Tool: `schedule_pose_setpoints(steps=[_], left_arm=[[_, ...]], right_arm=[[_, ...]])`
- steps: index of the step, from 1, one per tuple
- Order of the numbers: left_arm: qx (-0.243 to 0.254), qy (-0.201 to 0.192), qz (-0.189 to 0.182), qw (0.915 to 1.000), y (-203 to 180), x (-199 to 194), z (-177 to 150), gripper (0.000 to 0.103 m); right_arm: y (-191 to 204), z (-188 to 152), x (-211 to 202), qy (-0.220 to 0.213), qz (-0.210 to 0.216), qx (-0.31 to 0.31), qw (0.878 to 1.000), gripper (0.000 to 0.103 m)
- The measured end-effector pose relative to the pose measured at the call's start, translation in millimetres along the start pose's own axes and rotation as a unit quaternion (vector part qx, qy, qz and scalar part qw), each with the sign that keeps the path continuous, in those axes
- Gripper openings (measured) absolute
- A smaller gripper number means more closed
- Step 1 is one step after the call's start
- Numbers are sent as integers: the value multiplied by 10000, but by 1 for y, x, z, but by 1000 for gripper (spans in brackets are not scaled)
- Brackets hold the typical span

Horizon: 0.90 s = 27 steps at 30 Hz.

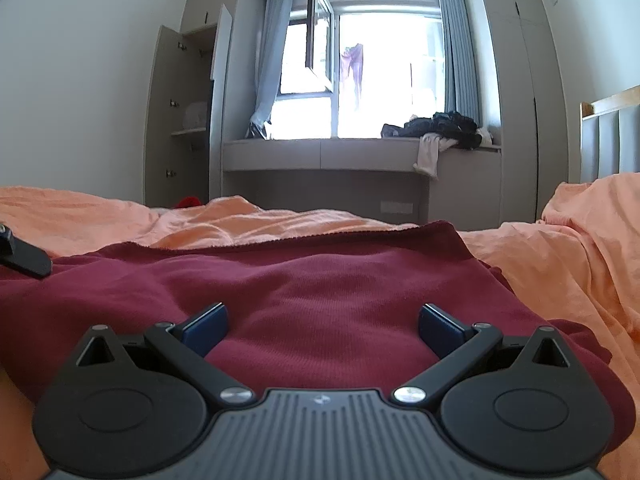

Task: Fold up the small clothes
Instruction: 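Close the left tool on the folded sweater end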

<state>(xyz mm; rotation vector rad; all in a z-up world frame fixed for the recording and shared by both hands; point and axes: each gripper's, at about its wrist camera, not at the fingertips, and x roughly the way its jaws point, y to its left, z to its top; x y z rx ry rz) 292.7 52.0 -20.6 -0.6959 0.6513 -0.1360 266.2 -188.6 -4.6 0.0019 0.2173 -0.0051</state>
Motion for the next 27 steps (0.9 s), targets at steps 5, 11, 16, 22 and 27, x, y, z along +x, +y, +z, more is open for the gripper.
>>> schedule_pose_setpoints(steps=[5, 11, 16, 22, 27], left_arm=[[29, -149, 253, 9996, -7, 9, 1, 102], [72, -202, 308, 9993, -10, 9, 2, 102], [-41, -198, 193, 9996, -5, 7, 3, 102], [-110, -186, 154, 9996, -3, 6, 4, 102], [-82, -172, 197, 9996, -5, 6, 3, 102]], right_arm=[[2, -4, -6, -80, -75, 105, 9999, 102], [-2, -9, -9, -189, 29, 158, 9997, 102], [-1, -12, -9, -263, 10, 170, 9995, 102], [1, -16, -11, -353, -38, 202, 9992, 102], [3, -18, -14, -353, -53, 203, 9992, 102]])
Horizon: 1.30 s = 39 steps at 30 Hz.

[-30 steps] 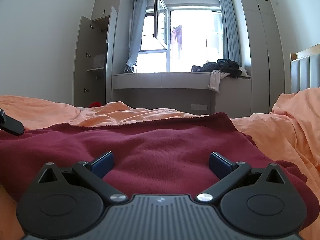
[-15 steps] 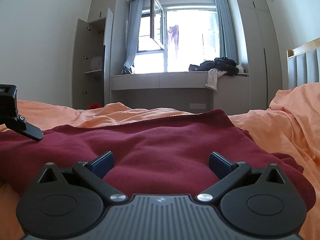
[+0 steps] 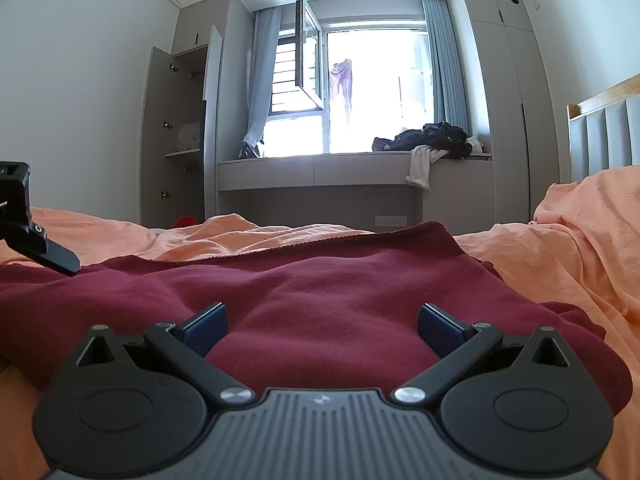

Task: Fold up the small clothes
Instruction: 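Close the left tool on the folded sweater end, then lift the sweater end with the left tool, fold it over, release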

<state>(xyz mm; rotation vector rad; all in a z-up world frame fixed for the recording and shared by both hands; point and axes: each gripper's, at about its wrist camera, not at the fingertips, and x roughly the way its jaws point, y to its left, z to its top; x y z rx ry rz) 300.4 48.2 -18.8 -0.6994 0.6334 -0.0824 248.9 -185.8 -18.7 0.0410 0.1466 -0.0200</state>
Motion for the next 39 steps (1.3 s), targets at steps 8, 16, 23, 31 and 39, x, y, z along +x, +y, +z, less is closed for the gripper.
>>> schedule_pose_setpoints(steps=[8, 16, 23, 31, 39], left_arm=[[224, -103, 387, 9989, -3, -4, 2, 68], [551, -515, 543, 9957, -13, -16, -2, 19], [2016, -924, 770, 9720, -70, -20, 0, 14], [2844, -1184, 358, 9507, -144, -24, 7, 14], [4286, -986, -461, 8969, -222, -14, -57, 14]], right_arm=[[4, 7, 1, 148, -35, -58, 9999, 102], [-15, 18, -18, 391, 460, -46, 9982, 103], [-48, 15, -63, 240, 781, 110, 9966, 103], [-81, 1, -106, -52, 781, 10, 9969, 103], [-114, -19, -134, 23, 302, 528, 9981, 103]])
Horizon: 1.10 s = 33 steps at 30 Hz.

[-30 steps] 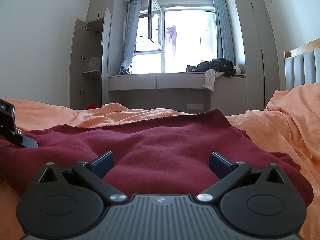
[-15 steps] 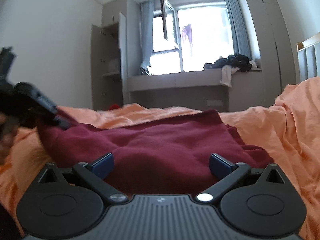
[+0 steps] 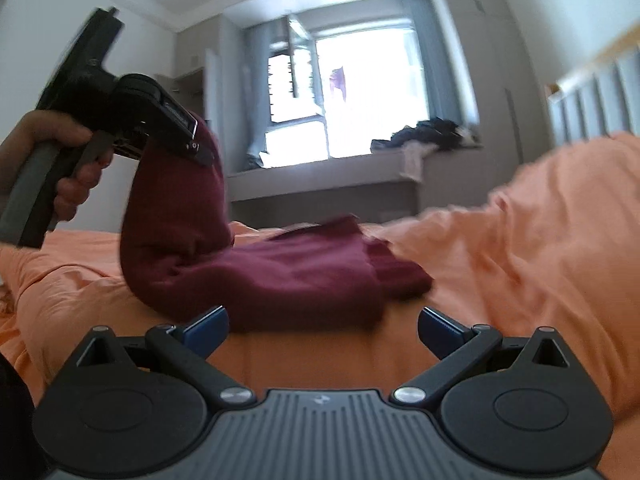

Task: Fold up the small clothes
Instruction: 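Lift the sweater end with the left tool, fold it over, release, then move the right tool to the folded sweater bundle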

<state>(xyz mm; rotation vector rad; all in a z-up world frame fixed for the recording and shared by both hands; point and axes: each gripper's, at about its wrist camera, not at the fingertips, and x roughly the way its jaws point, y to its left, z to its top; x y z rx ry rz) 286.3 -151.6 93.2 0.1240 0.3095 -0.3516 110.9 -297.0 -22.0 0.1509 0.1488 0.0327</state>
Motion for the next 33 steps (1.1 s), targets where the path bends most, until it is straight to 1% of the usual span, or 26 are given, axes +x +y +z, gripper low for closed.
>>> schedule_pose_setpoints(steps=[1, 3, 5, 8, 11, 12, 14, 16, 17, 18, 20, 21, 22, 24, 25, 28, 30, 33], left_arm=[[154, 36, -212, 9996, -12, 1, -8, 14], [456, 119, -522, 9975, -32, 2, -24, 15], [738, 257, -730, 9943, -49, 4, -44, 15], [913, 429, -779, 9918, -58, 7, -68, 17], [975, 344, -760, 9917, -57, 2, -77, 19], [947, 312, -776, 9920, -57, 1, -78, 20], [797, 207, -788, 9935, -52, -4, -80, 26], [642, 130, -899, 9938, -49, -1, -82, 36], [606, 125, -939, 9937, -49, -4, -81, 38], [590, 114, -970, 9935, -50, -7, -79, 43], [515, 30, -1091, 9927, -48, -12, -77, 65], [449, -73, -1159, 9922, -46, -17, -76, 87], [369, -259, -1202, 9917, -44, -23, -76, 97], [372, -463, -1287, 9899, -42, -32, -77, 97], [432, -472, -1304, 9894, -42, -34, -77, 97], [560, -452, -1153, 9907, -40, -36, -83, 97], [669, -403, -1068, 9912, -38, -37, -87, 98], [869, -473, -981, 9903, -35, -45, -95, 99]], right_arm=[[-6, -5, -3, 91, -74, 146, 9998, 103], [-17, -14, -4, 327, -194, 391, 9985, 103], [-25, -21, -5, 600, -326, 548, 9962, 103], [-36, -30, -7, 885, -488, 817, 9915, 103], [-47, -38, -10, 1009, -650, 1203, 9855, 103], [-53, -43, -9, 1072, -744, 1416, 9813, 103], [-63, -50, -8, 1141, -829, 1698, 9753, 103], [-61, -51, -12, 1045, -808, 1648, 9774, 103], [-60, -50, -12, 1046, -825, 1598, 9781, 103], [-60, -48, -12, 1036, -822, 1572, 9787, 103], [-60, -42, -16, 874, -711, 1592, 9808, 103], [-62, -37, -19, 772, -651, 1627, 9815, 103], [-64, -30, -24, 641, -601, 1662, 9822, 103], [-67, -16, -25, 442, -549, 1694, 9830, 103], [-68, -6, -22, 361, -496, 1694, 9836, 103], [-72, 17, -10, 176, -252, 1743, 9842, 103], [-73, 28, 0, 155, -20, 1833, 9829, 103], [-70, 41, 20, 251, 456, 2059, 9772, 103]])
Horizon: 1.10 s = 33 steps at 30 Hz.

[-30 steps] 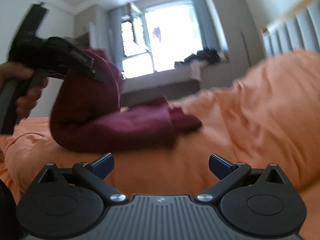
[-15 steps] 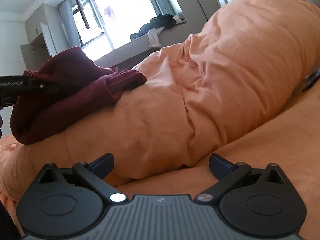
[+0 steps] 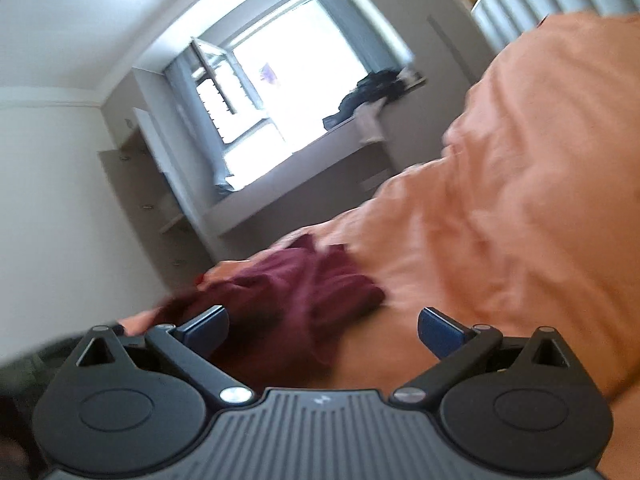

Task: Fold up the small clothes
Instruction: 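Move the right tool to the folded sweater bundle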

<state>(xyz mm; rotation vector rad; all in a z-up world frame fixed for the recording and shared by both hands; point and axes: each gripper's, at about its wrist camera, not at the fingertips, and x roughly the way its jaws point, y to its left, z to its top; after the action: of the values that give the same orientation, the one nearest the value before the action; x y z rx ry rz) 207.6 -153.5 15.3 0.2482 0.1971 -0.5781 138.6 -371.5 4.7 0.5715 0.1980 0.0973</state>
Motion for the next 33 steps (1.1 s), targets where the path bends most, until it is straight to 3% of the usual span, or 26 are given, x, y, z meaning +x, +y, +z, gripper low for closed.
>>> schedule_pose_setpoints(steps=[3, 8, 18, 25, 27, 30, 33], left_arm=[[195, -75, 70, 9998, -4, -3, -5, 100], [301, -58, 25, 9995, -6, -3, -5, 99], [51, -371, -590, 9976, -3, -17, -4, 99], [83, -257, -360, 9990, -1, -14, -6, 98], [60, -254, -292, 9992, 1, -14, -6, 98], [78, -279, -62, 9996, 2, -15, -7, 87], [174, -186, -115, 9996, -1, -14, -7, 82]], right_arm=[[7, 8, 16, 248, 550, 291, 9978, 103], [16, 22, 34, 487, 1072, 628, 9911, 103], [8, 36, 65, 1351, 1602, 1242, 9699, 102], [14, 34, 88, 1408, 1244, 1278, 9739, 101], [17, 34, 92, 1388, 1164, 1267, 9753, 92], [22, 32, 94, 1346, 836, 1175, 9803, 78], [26, 29, 95, 1365, 610, 952, 9842, 75]])
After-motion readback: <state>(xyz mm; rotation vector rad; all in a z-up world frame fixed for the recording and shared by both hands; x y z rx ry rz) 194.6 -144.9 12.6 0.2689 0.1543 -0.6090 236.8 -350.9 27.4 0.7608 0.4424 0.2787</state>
